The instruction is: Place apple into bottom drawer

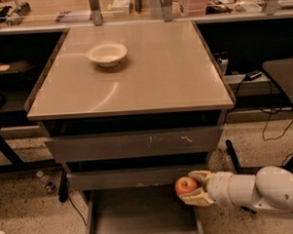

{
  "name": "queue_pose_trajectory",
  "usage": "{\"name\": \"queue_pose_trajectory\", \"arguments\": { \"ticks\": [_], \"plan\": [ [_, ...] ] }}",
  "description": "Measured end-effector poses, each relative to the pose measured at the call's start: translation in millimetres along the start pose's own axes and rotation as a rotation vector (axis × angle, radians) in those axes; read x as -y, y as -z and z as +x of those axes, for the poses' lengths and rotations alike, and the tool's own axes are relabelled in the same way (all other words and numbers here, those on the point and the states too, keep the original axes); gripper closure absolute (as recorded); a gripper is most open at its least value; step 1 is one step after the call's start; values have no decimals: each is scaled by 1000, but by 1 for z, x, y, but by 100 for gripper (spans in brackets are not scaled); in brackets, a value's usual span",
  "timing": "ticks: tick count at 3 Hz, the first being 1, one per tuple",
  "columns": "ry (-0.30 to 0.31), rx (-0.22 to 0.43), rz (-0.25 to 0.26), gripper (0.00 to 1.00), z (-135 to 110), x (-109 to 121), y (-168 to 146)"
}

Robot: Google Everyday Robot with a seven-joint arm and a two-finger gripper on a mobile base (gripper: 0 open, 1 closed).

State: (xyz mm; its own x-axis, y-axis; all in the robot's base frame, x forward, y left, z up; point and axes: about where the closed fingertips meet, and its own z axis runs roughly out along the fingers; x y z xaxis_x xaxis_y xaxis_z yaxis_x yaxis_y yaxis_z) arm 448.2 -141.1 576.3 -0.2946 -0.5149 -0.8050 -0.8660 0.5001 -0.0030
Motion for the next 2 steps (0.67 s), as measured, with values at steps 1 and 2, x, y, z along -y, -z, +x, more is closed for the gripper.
{"name": "queue_pose_trajectory", "arguments": {
  "ticks": [1,2],
  "plan": [
    [2,17,9,100,43,2,-31],
    [-57,27,-16,100,92,4,-68]
  ]
}}
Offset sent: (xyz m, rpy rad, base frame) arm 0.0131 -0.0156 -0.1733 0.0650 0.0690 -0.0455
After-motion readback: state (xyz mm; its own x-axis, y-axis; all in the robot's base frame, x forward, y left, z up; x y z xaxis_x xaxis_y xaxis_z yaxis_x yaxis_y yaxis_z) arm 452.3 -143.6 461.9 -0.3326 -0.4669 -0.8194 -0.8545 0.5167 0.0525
